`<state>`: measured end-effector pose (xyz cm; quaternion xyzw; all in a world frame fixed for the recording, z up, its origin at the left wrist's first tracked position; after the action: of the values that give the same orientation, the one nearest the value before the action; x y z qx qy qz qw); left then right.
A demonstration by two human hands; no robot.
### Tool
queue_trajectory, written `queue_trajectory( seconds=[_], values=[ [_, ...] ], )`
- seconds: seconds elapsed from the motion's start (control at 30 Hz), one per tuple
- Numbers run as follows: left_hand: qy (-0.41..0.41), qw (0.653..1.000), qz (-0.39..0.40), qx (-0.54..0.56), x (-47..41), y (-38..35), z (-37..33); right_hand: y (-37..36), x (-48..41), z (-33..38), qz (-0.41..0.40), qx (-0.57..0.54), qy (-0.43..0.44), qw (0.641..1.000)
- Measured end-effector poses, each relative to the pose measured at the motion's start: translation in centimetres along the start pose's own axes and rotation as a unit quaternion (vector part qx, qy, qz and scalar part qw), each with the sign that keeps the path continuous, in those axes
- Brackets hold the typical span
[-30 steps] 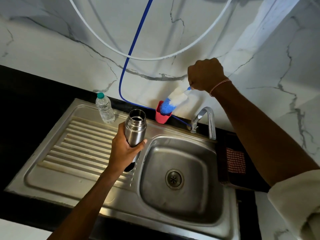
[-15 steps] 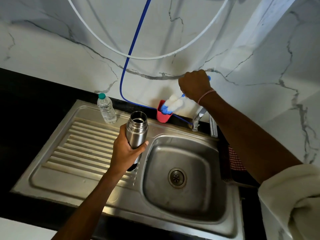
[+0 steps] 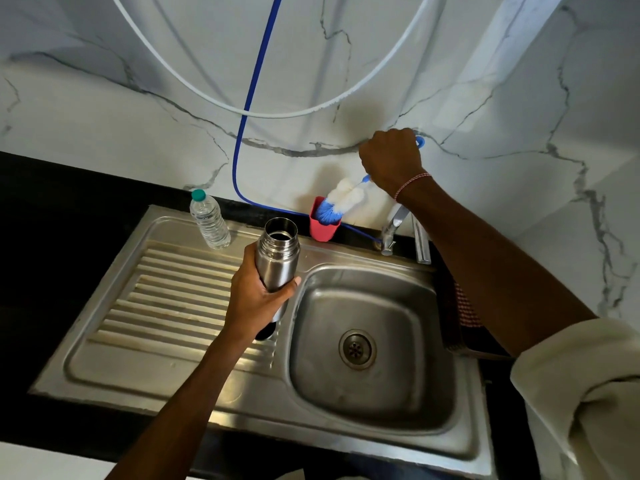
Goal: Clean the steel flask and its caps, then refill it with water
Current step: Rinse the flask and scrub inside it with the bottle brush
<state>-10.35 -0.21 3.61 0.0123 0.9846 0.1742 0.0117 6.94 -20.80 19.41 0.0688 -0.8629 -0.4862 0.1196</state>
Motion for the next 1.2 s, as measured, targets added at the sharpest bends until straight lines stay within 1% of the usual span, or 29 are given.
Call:
queue_trajectory(
  seconds=[0.07,0.23,0.4,0.5,0.6,0.67,0.7,0.8,0.87,1.0,1.07,1.13,1.2],
  values=[
    [-0.005,1.0,0.0,-0.003,-0.1,-0.1,-0.1,0.6,0.5,-0.9,-0.008,0.002,-0.015,1.0],
    [-0.002,1.0,0.004,-0.002,-0.3,-0.6,-0.2,1.1,2.6,-2.4,0.02,0.01,-0.056,0.998],
    [-0.004,1.0,0.02,-0.009,-0.4,-1.0,0.0,0.0,6.3,-3.2,0.032,-0.03,-0.112,0.993],
    [0.001,1.0,0.022,-0.011,-0.4,-1.0,0.0,-1.7,9.1,-3.4,0.009,-0.074,-0.162,0.984],
    [0.007,1.0,0.025,-0.017,-0.5,-1.2,-0.1,-4.7,11.6,-3.2,-0.012,-0.162,-0.217,0.963],
    [0.01,0.999,0.029,-0.021,-0.6,-1.2,0.0,-6.9,13.3,-3.0,-0.01,-0.22,-0.253,0.942],
    [0.012,0.999,0.032,-0.025,-0.7,-1.2,0.1,-7.7,14.2,-2.9,-0.016,-0.263,-0.264,0.928],
    [0.023,0.999,0.033,-0.037,-1.2,-1.0,0.2,-10.0,16.7,-2.5,-0.027,-0.411,-0.279,0.867],
    [0.035,0.998,0.032,-0.04,-1.8,-0.7,0.2,-10.8,18.2,-2.6,-0.054,-0.463,-0.283,0.838],
    [0.081,0.996,0.031,-0.019,-3.6,0.2,1.0,-10.9,20.7,-3.2,-0.13,-0.496,-0.274,0.814],
    [0.107,0.994,0.029,-0.017,-4.7,0.6,1.6,-10.6,22.0,-3.3,-0.155,-0.519,-0.255,0.801],
    [0.12,0.992,0.041,-0.022,-5.7,0.7,2.0,-10.3,23.1,-3.0,-0.168,-0.537,-0.223,0.796],
    [0.124,0.99,0.064,-0.033,-6.3,0.6,2.3,-10.2,24.0,-2.7,-0.167,-0.539,-0.206,0.799]
  ],
)
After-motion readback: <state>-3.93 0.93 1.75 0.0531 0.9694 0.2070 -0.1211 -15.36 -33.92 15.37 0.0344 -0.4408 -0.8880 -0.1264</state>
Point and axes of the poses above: each hand's wrist, its own x-axis away from the middle knuckle, its own y-axis out of the back of the hand, z = x × y, the point moved 3 cm from there along -x, towards the middle knuckle, and after that the axes turned 13 degrees about z, right-handed, at the moved point
